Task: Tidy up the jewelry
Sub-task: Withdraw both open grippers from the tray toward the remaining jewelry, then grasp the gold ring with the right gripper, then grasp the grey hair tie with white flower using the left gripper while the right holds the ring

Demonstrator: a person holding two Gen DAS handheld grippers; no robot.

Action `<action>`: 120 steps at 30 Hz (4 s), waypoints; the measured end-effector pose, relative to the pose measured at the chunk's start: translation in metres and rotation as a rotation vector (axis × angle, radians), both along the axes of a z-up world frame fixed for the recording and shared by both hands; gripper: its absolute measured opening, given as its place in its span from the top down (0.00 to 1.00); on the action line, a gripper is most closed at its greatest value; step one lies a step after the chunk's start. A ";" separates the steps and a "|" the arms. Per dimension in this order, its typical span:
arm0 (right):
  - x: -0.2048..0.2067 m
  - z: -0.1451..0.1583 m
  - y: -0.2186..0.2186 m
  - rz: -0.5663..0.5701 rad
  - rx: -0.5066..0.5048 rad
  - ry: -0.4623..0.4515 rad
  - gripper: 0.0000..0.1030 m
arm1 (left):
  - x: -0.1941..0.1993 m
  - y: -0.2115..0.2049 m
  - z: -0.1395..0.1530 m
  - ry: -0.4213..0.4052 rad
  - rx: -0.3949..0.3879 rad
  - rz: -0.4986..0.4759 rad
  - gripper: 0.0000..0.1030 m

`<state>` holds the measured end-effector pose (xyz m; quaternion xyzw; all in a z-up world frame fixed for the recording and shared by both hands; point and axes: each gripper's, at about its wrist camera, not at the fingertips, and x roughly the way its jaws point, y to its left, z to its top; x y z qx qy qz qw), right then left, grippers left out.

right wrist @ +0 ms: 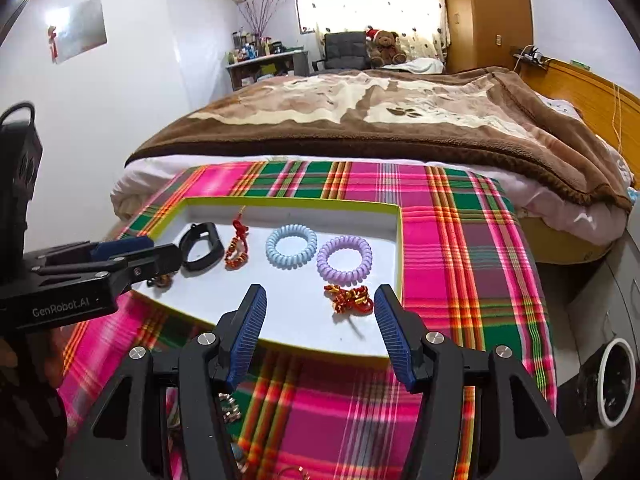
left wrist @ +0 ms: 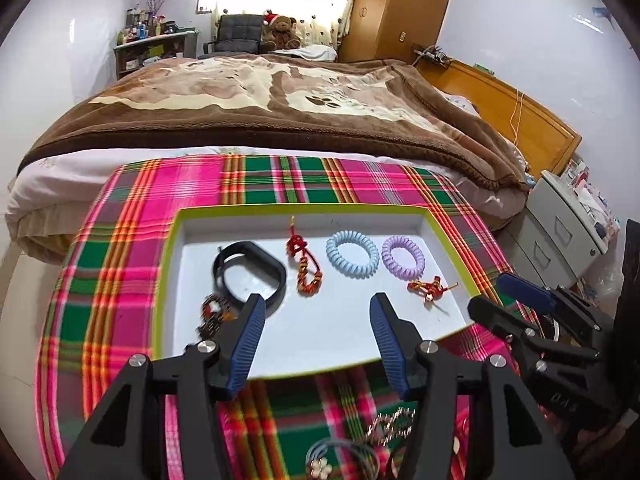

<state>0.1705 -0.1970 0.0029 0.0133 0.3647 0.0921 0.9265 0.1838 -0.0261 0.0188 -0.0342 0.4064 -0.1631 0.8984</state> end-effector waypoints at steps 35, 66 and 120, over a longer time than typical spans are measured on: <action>-0.088 -0.042 -0.012 -0.030 0.014 0.109 0.45 | -0.093 0.078 -0.030 0.060 -0.137 0.065 0.45; -0.082 -0.062 0.018 0.070 -0.104 0.152 0.77 | -0.094 0.061 -0.052 0.133 -0.106 0.025 0.45; -0.089 -0.036 0.001 0.022 -0.048 0.074 0.77 | -0.079 0.010 -0.051 0.053 0.109 -0.043 0.83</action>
